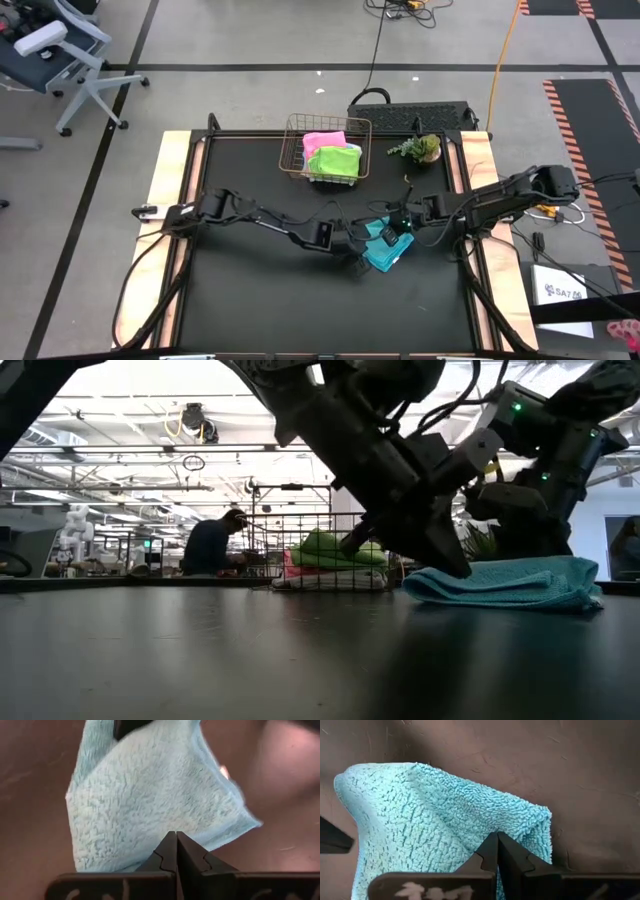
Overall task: Fold microfiber towels
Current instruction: Fold the blue microfiber cloth
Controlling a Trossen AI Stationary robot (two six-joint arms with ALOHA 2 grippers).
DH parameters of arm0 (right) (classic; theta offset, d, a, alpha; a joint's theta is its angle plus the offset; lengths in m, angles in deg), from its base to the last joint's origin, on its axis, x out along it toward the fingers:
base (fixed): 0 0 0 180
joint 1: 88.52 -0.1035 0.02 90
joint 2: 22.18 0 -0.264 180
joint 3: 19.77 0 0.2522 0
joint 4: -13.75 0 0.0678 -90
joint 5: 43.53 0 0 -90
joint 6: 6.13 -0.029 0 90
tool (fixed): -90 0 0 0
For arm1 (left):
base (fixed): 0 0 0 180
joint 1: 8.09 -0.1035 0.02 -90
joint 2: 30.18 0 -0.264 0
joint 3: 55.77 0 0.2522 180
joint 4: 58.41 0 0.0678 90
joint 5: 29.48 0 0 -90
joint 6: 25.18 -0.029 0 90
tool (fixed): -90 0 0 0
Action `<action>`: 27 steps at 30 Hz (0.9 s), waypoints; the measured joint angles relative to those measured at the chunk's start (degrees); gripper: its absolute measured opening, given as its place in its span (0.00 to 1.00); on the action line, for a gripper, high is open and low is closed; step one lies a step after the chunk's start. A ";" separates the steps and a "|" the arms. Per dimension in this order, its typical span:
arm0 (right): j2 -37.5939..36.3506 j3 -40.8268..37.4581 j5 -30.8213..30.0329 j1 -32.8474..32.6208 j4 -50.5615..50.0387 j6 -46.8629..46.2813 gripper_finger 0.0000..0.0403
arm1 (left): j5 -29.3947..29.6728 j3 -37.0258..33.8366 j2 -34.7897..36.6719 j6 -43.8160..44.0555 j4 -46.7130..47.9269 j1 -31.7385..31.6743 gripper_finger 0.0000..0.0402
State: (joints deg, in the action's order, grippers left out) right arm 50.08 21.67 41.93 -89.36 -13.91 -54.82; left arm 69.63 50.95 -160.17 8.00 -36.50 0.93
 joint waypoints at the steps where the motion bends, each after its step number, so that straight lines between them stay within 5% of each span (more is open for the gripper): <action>1: -0.01 -0.10 -0.18 0.00 0.14 0.24 0.00 | 0.00 0.01 -0.20 0.01 -0.02 0.00 0.01; 11: 0.12 -0.43 -16.39 2.62 5.03 13.36 0.00 | -0.04 -0.04 -0.29 1.66 0.65 0.00 0.01; 22: -3.90 -0.41 -3.83 2.18 15.42 15.43 0.00 | -5.06 -0.06 0.57 1.81 7.37 -0.26 0.01; 27: -11.64 -0.37 -2.87 -2.21 15.02 20.50 0.00 | -0.85 -0.06 5.27 -2.48 16.19 -0.26 0.01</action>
State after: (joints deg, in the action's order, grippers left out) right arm 38.44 21.30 39.06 -91.57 1.12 -34.32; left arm 68.78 50.90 -154.90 5.52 -20.32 0.67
